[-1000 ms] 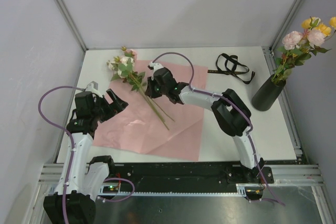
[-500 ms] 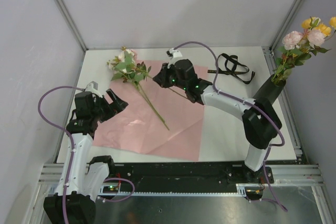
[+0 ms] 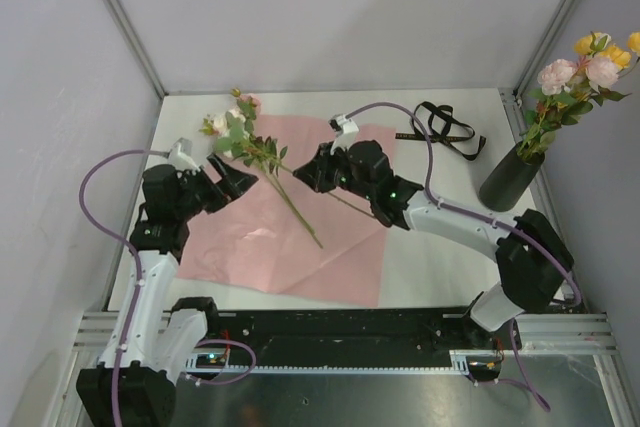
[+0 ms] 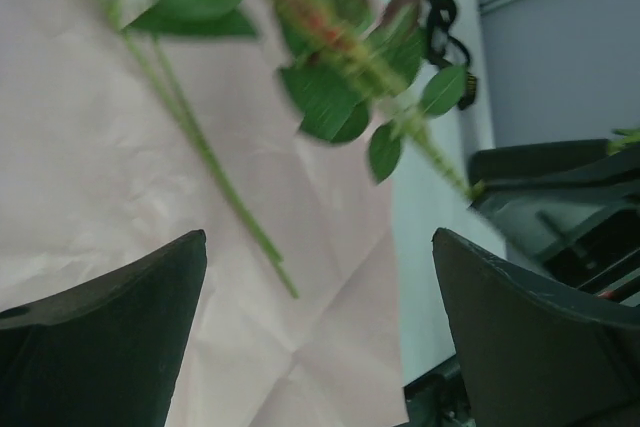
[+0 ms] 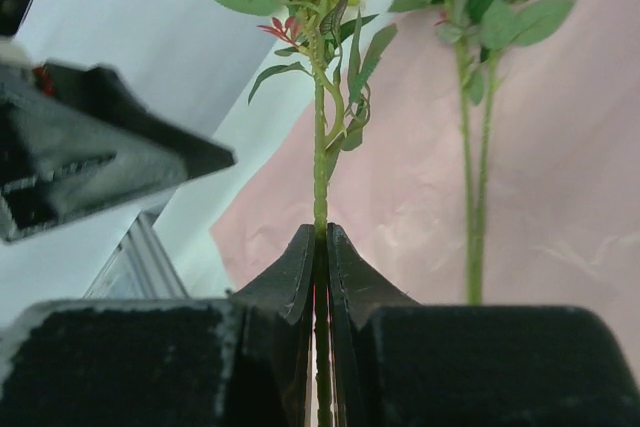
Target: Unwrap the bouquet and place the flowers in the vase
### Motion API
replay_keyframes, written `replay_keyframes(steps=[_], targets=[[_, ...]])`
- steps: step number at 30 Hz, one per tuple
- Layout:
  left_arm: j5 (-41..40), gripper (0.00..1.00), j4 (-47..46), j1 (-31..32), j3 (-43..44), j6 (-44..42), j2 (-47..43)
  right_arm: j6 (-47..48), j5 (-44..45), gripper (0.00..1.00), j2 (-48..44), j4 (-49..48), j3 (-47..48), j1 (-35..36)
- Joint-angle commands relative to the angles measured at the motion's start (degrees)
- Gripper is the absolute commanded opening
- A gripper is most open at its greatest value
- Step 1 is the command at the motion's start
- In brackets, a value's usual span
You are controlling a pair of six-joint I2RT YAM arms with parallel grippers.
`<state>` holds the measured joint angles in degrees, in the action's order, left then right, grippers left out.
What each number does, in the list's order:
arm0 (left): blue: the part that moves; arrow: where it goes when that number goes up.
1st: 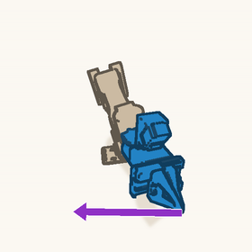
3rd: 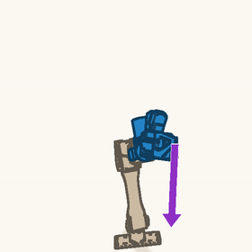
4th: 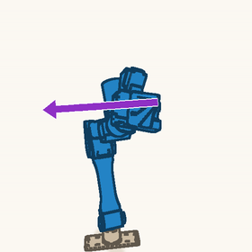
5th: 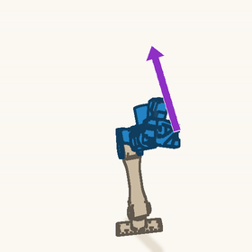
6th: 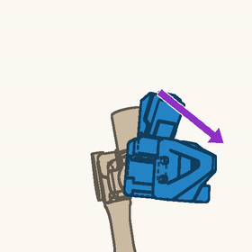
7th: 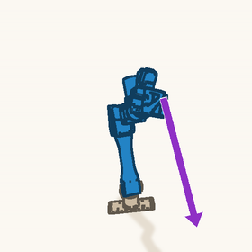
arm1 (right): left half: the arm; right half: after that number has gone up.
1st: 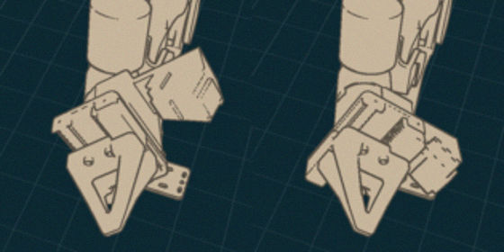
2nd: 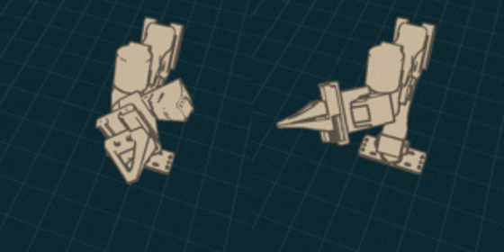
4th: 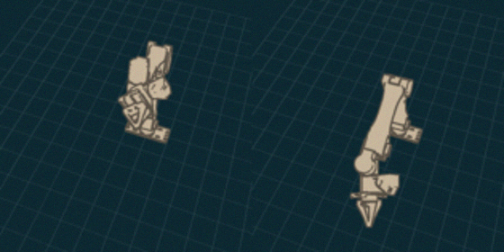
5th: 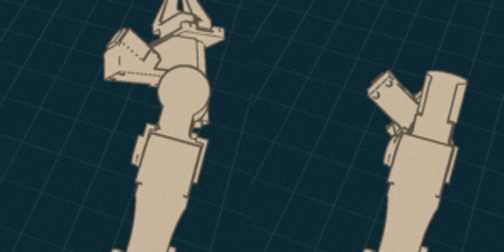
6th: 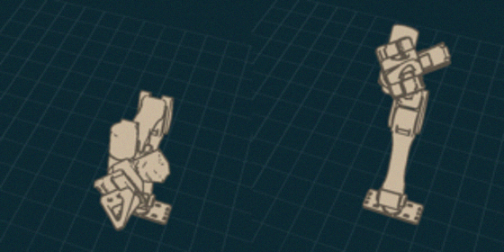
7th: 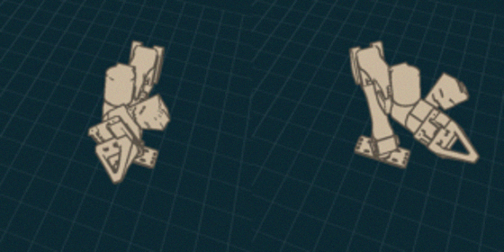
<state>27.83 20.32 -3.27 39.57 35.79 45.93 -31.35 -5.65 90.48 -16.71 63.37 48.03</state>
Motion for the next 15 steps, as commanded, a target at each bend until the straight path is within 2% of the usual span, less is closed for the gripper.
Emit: replay_keyframes(steps=[1,5,8,10,14,15], targets=[[2.8,0.99,-13.2,4.8,2.5,6.9,2.7,-2.6,-1.5,0.0,-5.8,-7.2,-3.7,1.8],[2.8,0.96,-21.9,7.4,-0.1,13.2,5.9,-4.0,-2.2,0.0,-7.9,-9.1,-6.9,3.9],[1.1,0.88,-25.1,8.5,-1.1,15.1,6.1,-4.4,-3.3,0.0,-8.6,-9.6,-8.4,5.4],[0.6,0.77,-26.0,9.3,-1.1,15.4,5.8,-4.6,-4.2,0.0,-8.6,-9.9,-9.1,6.3],[-0.3,0.45,-26.4,10.2,-1.7,15.6,4.7,-4.5,-7.7,0.0,-7.4,-9.5,-9.5,6.6],[-0.3,0.37,-26.5,10.4,-1.8,15.4,4.6,-4.3,-8.3,0.03,-7.1,-9.2,-9.5,6.6]])
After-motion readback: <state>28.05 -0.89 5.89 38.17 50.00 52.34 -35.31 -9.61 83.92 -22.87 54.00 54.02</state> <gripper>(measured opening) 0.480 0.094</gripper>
